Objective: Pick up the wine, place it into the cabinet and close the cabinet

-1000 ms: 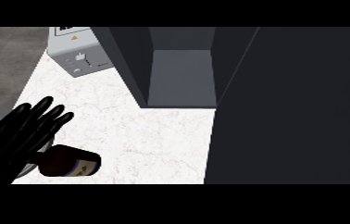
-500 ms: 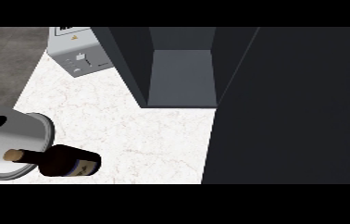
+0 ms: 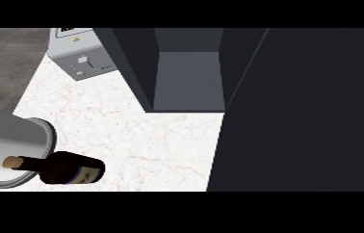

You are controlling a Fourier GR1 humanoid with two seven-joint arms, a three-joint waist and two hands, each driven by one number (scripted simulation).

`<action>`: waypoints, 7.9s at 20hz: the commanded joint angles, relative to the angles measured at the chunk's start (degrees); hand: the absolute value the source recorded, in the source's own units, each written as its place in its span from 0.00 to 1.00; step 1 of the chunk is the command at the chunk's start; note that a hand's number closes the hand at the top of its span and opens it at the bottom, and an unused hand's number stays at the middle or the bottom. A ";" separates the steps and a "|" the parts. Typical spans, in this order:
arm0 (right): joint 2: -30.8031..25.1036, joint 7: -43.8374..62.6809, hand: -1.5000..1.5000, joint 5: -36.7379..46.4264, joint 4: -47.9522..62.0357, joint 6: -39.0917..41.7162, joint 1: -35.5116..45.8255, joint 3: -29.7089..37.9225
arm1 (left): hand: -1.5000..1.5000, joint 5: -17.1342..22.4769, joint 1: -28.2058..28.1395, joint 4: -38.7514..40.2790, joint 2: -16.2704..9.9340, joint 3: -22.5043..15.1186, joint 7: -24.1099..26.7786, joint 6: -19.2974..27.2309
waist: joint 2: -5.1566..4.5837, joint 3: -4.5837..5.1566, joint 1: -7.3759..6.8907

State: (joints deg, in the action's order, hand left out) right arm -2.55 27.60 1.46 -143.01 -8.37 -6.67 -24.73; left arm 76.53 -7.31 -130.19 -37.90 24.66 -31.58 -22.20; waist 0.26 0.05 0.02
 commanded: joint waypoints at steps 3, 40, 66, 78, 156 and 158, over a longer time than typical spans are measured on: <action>-1.64 8.73 0.00 7.86 -9.65 -3.29 2.66 -2.58 | 0.00 -0.12 1.42 3.72 -0.16 1.50 -2.01 -2.10 | -0.03 0.05 0.37; -10.44 14.93 0.00 13.73 -9.34 -17.19 11.58 -10.45 | 0.00 -41.48 2.23 31.65 19.61 -0.78 16.19 -29.69 | 0.04 0.07 0.66; -16.80 12.04 0.00 14.56 -10.41 -24.09 11.78 -15.91 | 0.00 -79.26 8.58 63.49 22.55 -2.22 51.85 -32.79 | 0.12 0.19 1.99; -19.80 12.70 0.00 12.82 -9.67 -25.27 12.89 -14.96 | 0.00 -80.08 10.15 74.02 20.34 -8.50 57.36 -34.28 | 0.09 0.12 1.39; -32.49 -2.48 0.00 3.13 -11.22 -31.90 2.76 -14.16 | 1.00 -70.77 29.43 59.62 37.89 -36.66 46.70 35.71 | -0.25 -0.02 1.35; -33.55 -3.64 0.00 7.06 -13.64 -32.75 -0.81 -18.55 | 1.00 -70.18 25.25 60.93 37.89 -40.86 50.92 36.81 | -0.04 0.01 1.79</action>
State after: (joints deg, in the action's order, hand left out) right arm -34.39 20.69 5.18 -143.95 -40.98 -2.61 -40.83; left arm 5.91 15.91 -73.35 -0.20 -14.31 17.83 12.64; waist 0.16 0.05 1.36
